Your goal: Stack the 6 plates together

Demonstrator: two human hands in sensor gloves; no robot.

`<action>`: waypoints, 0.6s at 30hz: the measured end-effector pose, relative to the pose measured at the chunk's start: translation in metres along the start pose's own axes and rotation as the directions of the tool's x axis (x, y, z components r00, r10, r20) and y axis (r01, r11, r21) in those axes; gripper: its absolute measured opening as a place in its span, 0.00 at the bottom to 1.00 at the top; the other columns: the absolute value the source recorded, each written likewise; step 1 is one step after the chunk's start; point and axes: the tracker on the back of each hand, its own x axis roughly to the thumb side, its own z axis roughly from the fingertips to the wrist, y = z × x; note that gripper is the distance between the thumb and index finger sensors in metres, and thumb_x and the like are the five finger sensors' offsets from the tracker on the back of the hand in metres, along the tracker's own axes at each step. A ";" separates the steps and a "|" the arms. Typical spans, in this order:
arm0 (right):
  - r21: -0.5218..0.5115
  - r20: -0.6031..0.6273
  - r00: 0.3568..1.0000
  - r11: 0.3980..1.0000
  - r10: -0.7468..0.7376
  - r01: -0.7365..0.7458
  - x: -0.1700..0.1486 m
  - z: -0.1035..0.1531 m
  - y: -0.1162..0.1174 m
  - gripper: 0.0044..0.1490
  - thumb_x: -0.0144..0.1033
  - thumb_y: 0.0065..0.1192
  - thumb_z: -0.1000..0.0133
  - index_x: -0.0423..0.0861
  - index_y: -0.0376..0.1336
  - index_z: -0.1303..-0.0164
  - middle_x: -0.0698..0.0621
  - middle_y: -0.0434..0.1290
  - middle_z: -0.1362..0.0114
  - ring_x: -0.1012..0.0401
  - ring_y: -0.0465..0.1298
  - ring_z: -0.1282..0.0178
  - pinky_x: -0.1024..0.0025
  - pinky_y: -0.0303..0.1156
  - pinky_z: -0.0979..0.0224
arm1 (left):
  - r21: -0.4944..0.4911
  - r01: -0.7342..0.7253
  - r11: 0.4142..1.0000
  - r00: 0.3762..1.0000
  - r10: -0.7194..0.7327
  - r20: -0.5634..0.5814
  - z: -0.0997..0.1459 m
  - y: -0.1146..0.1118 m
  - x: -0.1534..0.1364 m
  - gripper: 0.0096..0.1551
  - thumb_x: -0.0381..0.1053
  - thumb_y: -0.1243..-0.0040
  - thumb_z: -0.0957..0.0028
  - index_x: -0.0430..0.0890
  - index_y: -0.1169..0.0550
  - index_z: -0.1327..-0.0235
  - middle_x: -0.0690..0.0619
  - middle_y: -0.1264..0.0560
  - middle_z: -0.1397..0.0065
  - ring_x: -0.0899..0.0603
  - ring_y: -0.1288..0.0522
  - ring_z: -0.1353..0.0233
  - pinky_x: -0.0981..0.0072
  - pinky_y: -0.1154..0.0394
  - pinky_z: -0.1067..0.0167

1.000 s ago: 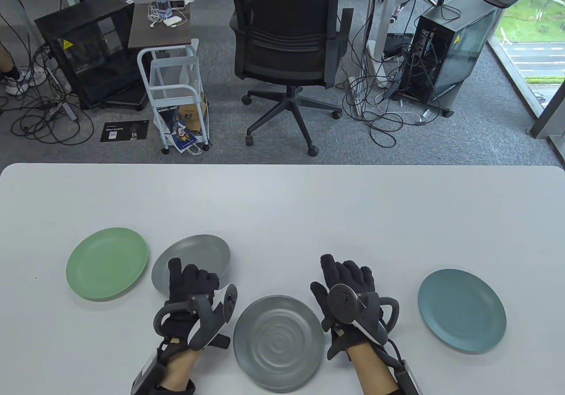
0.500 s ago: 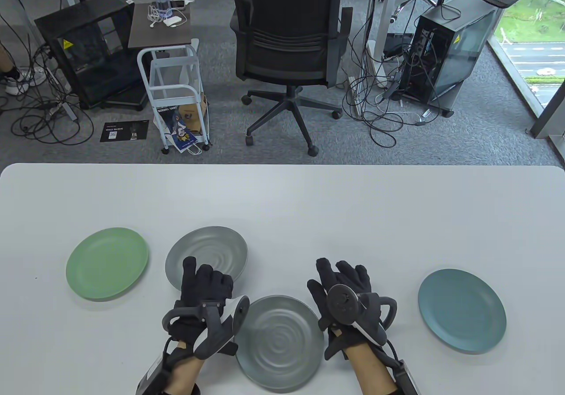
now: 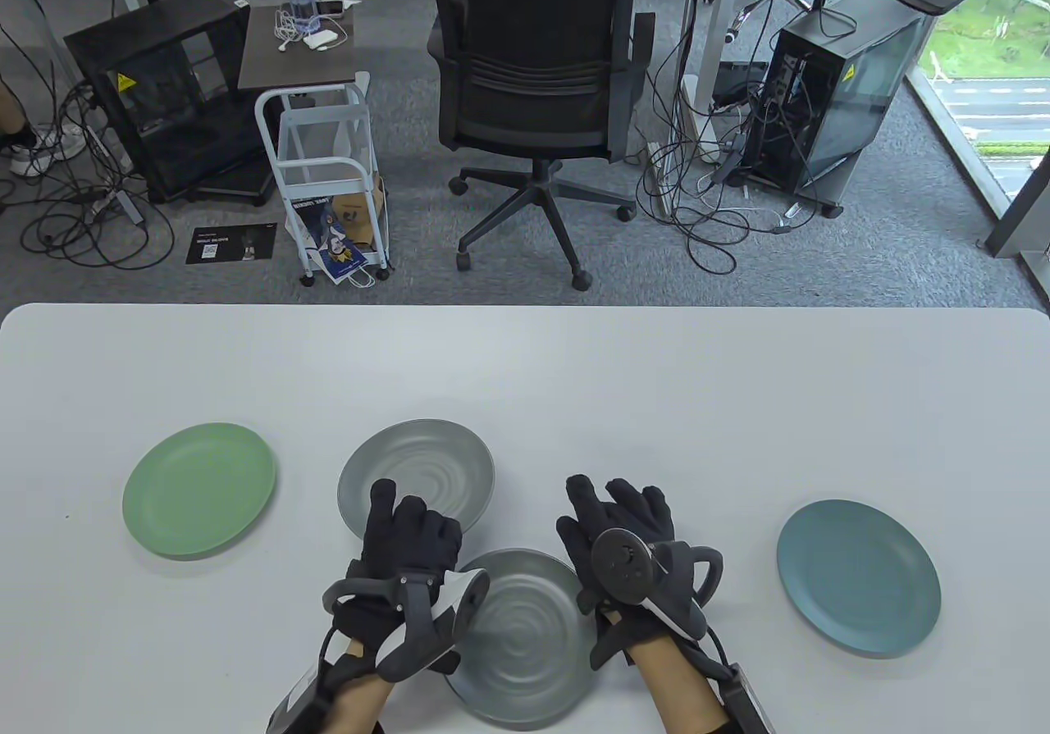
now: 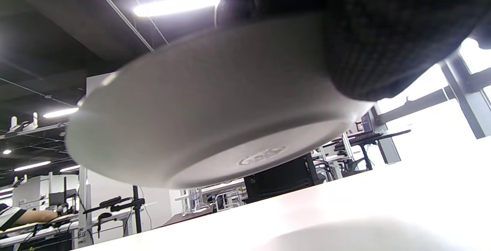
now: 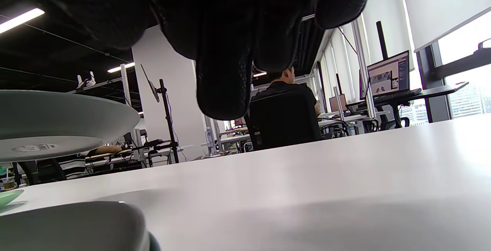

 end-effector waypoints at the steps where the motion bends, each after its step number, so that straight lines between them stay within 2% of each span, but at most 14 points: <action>1: 0.000 0.002 1.000 1.000 -0.003 0.003 0.001 -0.001 0.000 0.35 0.62 0.52 0.41 0.58 0.60 0.26 0.59 0.82 0.39 0.56 0.68 0.21 0.46 0.55 0.16 | 0.002 0.000 1.000 1.000 0.000 0.005 0.000 0.001 0.001 0.19 0.61 0.22 0.72 0.60 0.13 0.66 0.63 0.16 0.56 0.58 0.24 0.35 0.52 0.46 0.15; 18: 0.083 -0.070 0.965 0.963 -0.252 0.258 0.008 -0.008 0.007 0.39 0.64 0.53 0.42 0.56 0.56 0.23 0.59 0.82 0.41 0.56 0.67 0.21 0.47 0.55 0.17 | 0.031 -0.056 0.998 0.993 0.052 0.103 0.009 0.016 0.026 0.19 0.61 0.22 0.73 0.60 0.12 0.67 0.63 0.15 0.57 0.58 0.24 0.35 0.52 0.45 0.15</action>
